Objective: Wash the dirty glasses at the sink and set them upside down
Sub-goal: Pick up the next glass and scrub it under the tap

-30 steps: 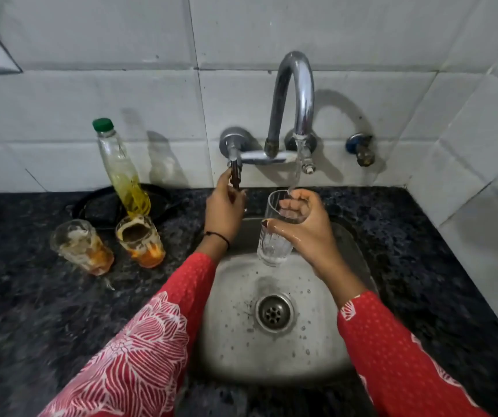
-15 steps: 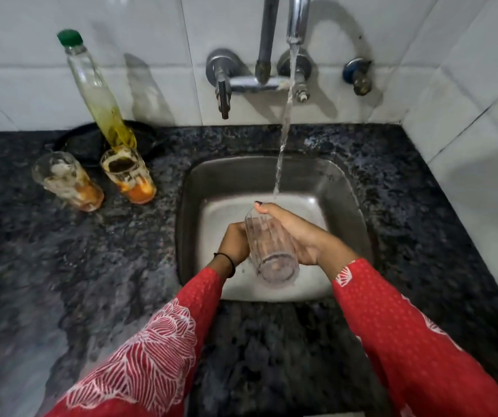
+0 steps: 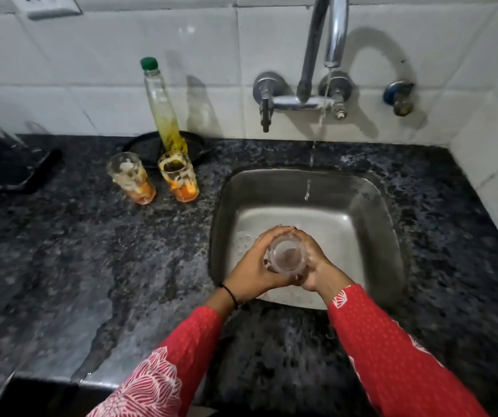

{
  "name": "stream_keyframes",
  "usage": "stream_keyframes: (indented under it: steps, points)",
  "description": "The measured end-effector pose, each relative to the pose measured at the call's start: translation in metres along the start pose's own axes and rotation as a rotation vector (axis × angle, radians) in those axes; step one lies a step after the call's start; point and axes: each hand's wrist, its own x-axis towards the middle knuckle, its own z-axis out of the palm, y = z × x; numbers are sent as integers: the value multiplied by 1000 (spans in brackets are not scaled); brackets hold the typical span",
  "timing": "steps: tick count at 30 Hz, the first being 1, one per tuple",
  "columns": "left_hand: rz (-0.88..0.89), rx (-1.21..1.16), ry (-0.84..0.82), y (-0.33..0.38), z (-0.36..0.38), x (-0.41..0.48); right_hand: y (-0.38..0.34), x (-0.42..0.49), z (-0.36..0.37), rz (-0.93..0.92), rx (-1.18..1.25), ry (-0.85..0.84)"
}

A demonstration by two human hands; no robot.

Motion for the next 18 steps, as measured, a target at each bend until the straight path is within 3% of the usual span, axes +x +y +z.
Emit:
stream_keyframes:
  steps: [5,10,18]
  points:
    - [-50,-56,70,4,0,-7,0,-8,-5,-80,-238,82]
    - [-134,-162,249,3,4,-11,9,-10,-22,-319,-440,156]
    - [-155,-139,275,7,-16,-7,12,-7,-12,-681,-1100,136]
